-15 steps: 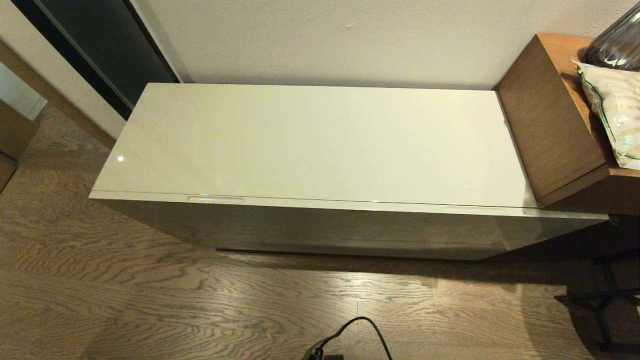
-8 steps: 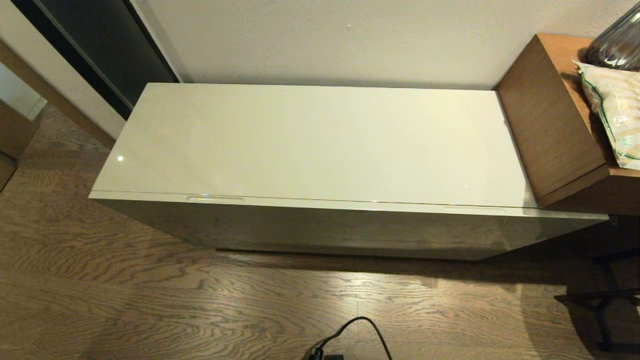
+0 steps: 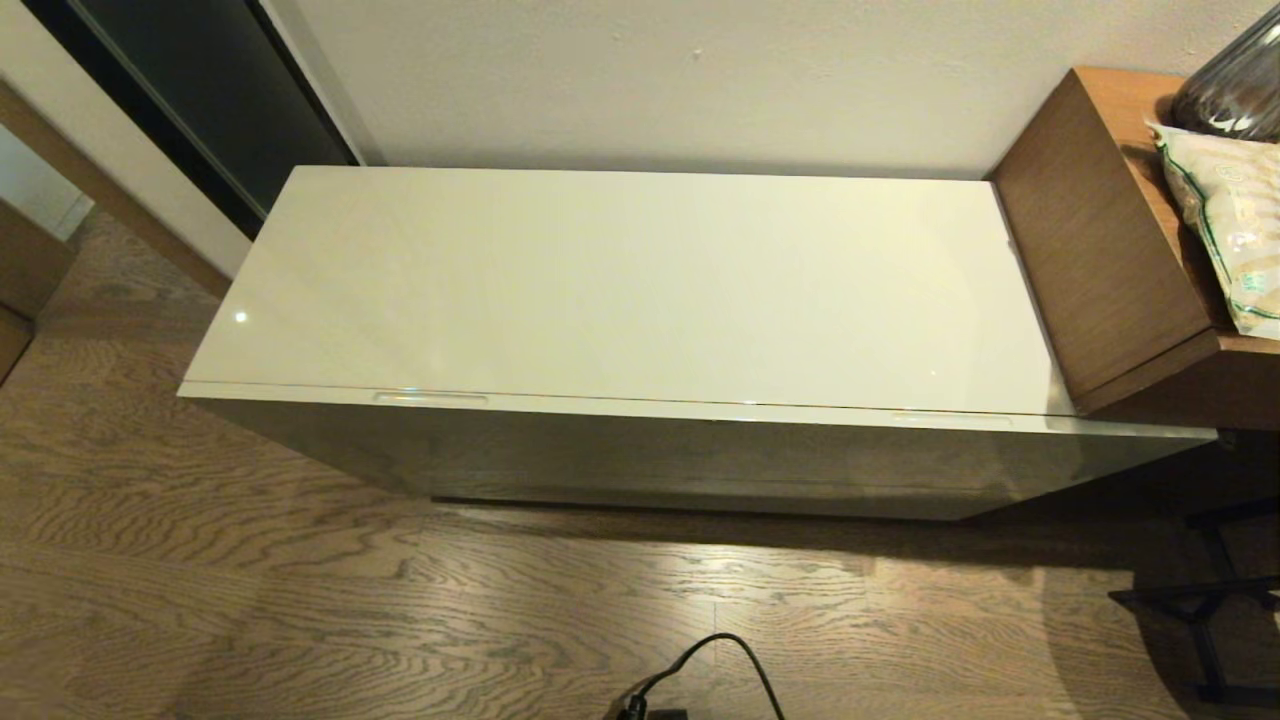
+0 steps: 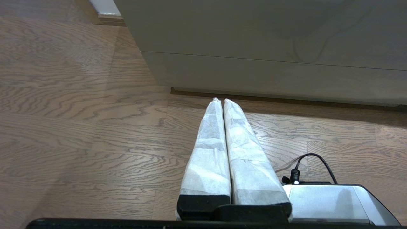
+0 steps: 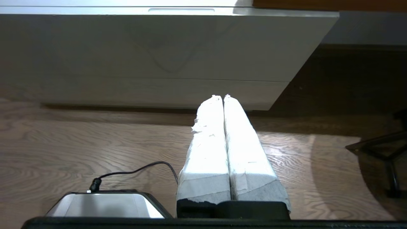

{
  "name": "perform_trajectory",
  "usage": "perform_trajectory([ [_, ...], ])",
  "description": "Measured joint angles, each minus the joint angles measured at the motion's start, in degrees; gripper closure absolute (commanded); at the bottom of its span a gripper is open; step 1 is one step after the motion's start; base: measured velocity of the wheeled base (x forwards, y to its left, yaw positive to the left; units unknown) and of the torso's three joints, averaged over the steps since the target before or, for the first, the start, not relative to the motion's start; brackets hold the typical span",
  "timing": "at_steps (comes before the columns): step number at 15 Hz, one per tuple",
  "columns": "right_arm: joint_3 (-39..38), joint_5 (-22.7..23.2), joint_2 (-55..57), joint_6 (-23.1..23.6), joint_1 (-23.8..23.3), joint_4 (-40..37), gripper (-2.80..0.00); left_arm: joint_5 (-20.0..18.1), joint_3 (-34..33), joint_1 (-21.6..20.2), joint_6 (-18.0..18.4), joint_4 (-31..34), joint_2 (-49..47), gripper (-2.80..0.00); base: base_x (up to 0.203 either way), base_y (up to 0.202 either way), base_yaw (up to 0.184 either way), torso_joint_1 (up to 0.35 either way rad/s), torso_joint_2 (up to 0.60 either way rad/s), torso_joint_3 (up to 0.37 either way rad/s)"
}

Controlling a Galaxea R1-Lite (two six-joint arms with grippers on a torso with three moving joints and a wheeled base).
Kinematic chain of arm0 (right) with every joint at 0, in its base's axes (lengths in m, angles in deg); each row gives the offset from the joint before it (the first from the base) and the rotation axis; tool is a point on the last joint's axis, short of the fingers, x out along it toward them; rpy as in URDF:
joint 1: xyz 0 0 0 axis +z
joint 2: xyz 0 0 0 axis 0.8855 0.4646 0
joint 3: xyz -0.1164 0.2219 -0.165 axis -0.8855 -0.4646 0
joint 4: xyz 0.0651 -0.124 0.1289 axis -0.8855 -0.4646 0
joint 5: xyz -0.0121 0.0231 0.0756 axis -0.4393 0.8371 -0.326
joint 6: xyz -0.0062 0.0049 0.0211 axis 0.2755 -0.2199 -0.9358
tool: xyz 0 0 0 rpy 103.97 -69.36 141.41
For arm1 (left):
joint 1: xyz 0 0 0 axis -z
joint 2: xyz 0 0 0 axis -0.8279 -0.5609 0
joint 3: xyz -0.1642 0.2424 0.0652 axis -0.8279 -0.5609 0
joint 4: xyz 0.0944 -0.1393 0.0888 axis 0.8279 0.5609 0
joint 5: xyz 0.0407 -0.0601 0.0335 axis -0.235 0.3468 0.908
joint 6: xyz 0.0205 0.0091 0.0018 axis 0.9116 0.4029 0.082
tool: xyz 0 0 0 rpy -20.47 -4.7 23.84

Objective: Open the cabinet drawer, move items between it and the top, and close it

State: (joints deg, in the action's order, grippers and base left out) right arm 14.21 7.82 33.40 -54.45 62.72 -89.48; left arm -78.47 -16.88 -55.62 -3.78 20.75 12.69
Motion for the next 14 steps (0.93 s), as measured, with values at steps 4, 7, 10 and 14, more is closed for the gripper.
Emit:
perform_trajectory([
  [4,0.00,-0.01,0.00,0.16,0.04,-0.05,0.00,0.00,-0.02,0.00,0.00,0.02,0.00,0.00,0.000,0.000,0.000,0.000,0.00,0.000],
  [7,0.00,0.04,0.00,0.15,0.00,-0.07,0.00,-0.02,0.02,0.00,0.01,0.02,0.00,0.00,0.000,0.000,0.000,0.000,0.00,0.000],
  [10,0.00,-0.09,0.00,-0.11,0.00,-0.02,0.00,0.00,0.02,0.00,-0.02,0.02,0.00,0.00,0.000,0.000,0.000,0.000,0.00,0.000],
  [14,0.00,-0.05,0.00,-0.16,0.06,0.06,0.00,0.00,0.02,0.00,-0.01,0.00,0.00,0.00,0.000,0.000,0.000,0.000,0.00,0.000],
])
